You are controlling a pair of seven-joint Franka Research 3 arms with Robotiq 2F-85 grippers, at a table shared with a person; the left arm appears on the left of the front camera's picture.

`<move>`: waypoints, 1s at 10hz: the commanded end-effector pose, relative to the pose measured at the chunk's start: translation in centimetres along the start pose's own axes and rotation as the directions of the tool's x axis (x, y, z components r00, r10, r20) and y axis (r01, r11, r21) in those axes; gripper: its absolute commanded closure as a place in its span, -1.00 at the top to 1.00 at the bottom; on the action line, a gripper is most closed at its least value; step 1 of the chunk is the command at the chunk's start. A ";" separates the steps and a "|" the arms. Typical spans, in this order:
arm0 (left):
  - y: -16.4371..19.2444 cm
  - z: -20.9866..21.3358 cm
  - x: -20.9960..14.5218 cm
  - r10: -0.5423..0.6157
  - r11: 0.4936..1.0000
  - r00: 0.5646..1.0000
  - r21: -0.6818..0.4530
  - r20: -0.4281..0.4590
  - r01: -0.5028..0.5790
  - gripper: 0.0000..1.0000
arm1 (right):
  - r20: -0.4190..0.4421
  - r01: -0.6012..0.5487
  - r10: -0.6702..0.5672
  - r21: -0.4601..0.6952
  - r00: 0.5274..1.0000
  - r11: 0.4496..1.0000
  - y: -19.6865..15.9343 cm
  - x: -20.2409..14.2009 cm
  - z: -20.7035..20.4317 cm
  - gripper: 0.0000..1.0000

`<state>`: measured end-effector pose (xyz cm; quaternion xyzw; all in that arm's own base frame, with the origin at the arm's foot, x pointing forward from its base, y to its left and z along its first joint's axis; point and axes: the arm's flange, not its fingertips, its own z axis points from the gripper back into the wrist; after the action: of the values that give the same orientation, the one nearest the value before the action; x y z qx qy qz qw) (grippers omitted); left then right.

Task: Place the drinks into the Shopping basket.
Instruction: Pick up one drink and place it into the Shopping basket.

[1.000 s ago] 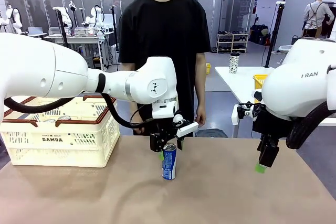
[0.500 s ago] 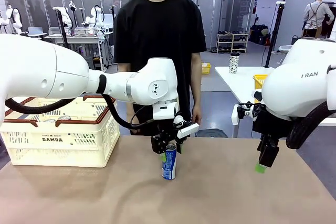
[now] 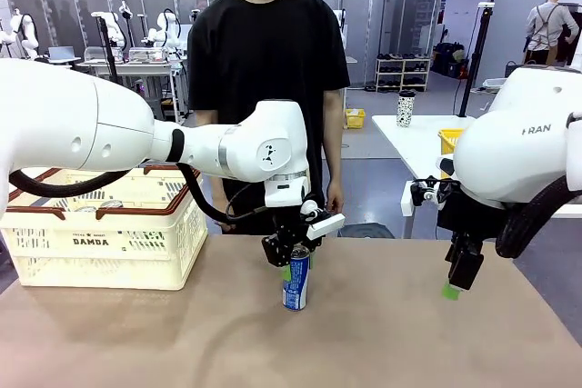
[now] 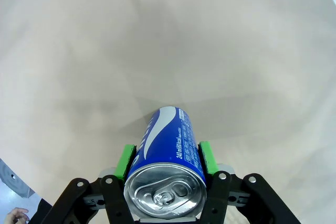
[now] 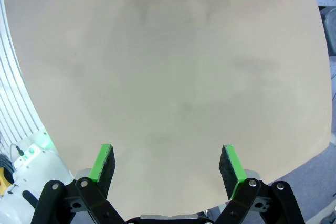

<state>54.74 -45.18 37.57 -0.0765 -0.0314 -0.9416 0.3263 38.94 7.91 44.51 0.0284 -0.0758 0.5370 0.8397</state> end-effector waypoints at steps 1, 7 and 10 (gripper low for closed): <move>-0.5 -0.2 0.3 0.002 1.000 1.000 -0.027 -0.021 -0.003 -0.85 | -0.006 0.002 -0.002 0.001 1.000 1.000 0.0 -0.1 0.0 1.00; -2.7 8.7 1.9 -0.048 0.998 0.999 -0.028 -0.006 0.048 -1.00 | -0.006 0.002 -0.002 0.001 1.000 1.000 0.0 -0.1 0.0 1.00; -4.6 14.3 2.8 -0.084 0.996 0.996 0.033 -0.039 0.085 -1.00 | -0.006 0.002 -0.002 0.001 1.000 1.000 0.0 -0.1 0.0 1.00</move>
<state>52.00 -42.68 51.09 -0.0418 -0.0353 -0.9526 0.2992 38.94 7.91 44.51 0.0284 -0.0757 0.5370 0.8397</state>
